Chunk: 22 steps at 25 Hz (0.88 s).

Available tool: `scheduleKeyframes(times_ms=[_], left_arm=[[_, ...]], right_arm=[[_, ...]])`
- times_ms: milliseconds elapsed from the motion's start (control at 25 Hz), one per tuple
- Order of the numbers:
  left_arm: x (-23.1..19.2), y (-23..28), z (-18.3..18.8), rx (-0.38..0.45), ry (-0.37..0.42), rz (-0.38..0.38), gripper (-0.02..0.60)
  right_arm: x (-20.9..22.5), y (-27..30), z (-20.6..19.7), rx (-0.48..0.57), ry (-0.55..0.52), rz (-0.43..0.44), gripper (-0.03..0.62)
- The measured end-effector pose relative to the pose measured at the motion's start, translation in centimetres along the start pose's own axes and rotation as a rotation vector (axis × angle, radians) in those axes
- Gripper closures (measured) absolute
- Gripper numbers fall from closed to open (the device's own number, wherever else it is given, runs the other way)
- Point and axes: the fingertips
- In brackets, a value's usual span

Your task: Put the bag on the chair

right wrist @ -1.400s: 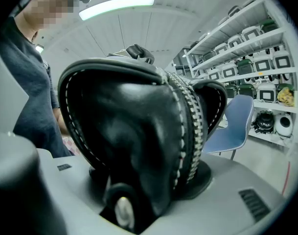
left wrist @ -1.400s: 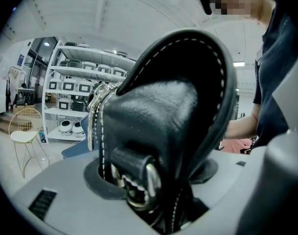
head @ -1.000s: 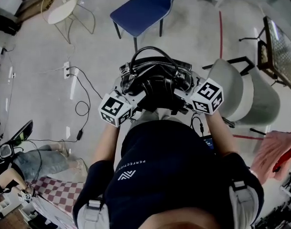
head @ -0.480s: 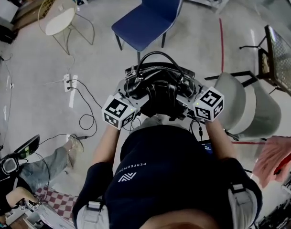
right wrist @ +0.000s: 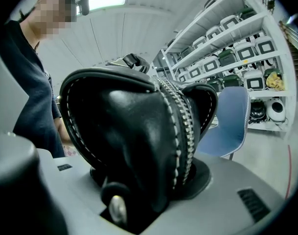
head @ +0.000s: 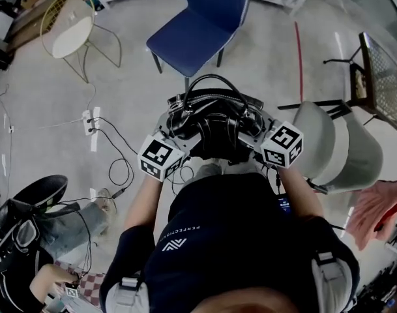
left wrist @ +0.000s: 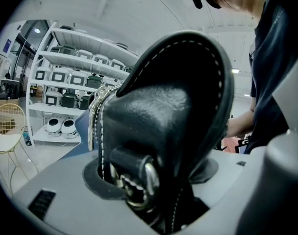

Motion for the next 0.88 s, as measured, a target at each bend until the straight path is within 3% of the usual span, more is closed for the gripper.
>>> scheduleKeyframes(times_ms=[320, 880], left_arm=[[-5.9, 4.5, 2.6, -0.006, -0.036, 0.057, 0.255], [-11.0, 12.9, 7.4, -0.035, -0.055, 0.104, 0.253]], right_arm=[[7.4, 3.2, 1.7, -0.011, 0.000, 0.057, 0.361], [18.3, 3.8, 4.1, -0.005, 0.008, 0.099, 0.361]])
Point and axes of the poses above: the fingertips, and each gripper's own axes: y forward along the fingers, x to its right, z out of its top, and after that the axes turned 10 degrees about -y, right-handed
